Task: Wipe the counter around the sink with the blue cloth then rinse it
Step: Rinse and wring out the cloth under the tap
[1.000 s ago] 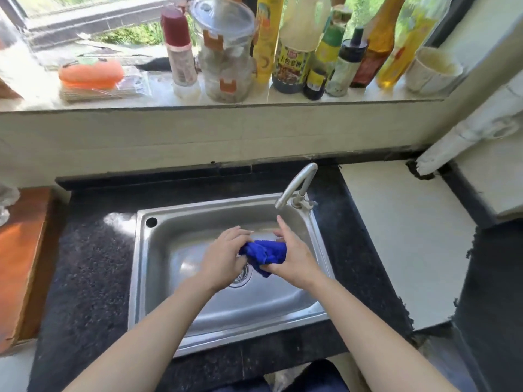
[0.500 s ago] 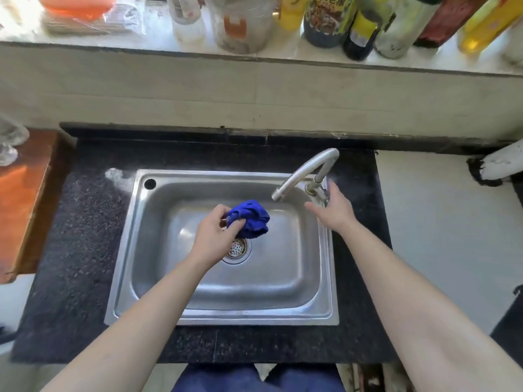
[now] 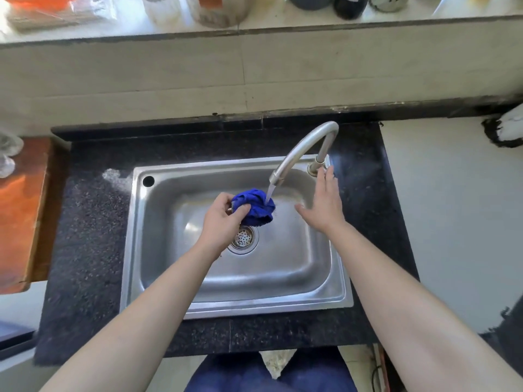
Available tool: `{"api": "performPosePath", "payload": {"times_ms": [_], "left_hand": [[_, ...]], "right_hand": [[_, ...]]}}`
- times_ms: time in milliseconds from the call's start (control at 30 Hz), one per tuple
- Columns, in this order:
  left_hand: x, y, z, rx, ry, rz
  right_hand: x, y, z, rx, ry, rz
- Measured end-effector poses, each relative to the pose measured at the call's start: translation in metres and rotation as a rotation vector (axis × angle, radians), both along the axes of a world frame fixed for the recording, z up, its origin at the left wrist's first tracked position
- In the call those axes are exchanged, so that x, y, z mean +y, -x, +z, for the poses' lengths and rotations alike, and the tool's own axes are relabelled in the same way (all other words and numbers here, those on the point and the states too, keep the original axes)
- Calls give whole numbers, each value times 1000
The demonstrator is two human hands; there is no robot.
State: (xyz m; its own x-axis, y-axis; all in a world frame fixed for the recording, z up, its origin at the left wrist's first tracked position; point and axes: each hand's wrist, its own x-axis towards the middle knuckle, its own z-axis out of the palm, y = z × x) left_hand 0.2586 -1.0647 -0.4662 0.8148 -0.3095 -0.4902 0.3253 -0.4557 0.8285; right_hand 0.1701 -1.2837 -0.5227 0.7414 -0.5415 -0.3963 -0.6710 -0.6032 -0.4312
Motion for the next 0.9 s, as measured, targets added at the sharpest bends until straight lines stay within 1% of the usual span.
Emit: {"api": "performPosePath", "payload": {"times_ms": [100,200,233,333,400,467,500,600,667,733,833,900], "left_hand": [[2,-1,1,8,6,-17],[1,-1,1,18,-1,-20],[0,-1,1,23,2,-18],[-2,-1,3,64,25,-29],[-2,-2,7,71,29,-58],[-2,-5,10,66,44,-92],[-1,-7,12,71,63,-108],[3,-13,19,92,120,-203],[8,-19,15,64,90,-267],[9,-24,11,43,50,-283],[9,-25,8,10,15,-265],[7,-24,10,-25,10,-245]], "right_hand": [[14,7,9,-17,4,-33],[41,18,18,-165,53,-11],[50,21,20,-200,10,17],[73,21,28,-213,-299,147],[82,14,31,-302,-374,169],[83,5,32,-367,-380,111],[81,1,32,-363,-396,66],[75,-8,32,-302,-433,-23],[73,-12,33,-257,-465,-102],[75,-16,33,-262,-565,-205],[81,-21,34,-280,-794,-365],[83,-21,38,-325,-904,-407]]}}
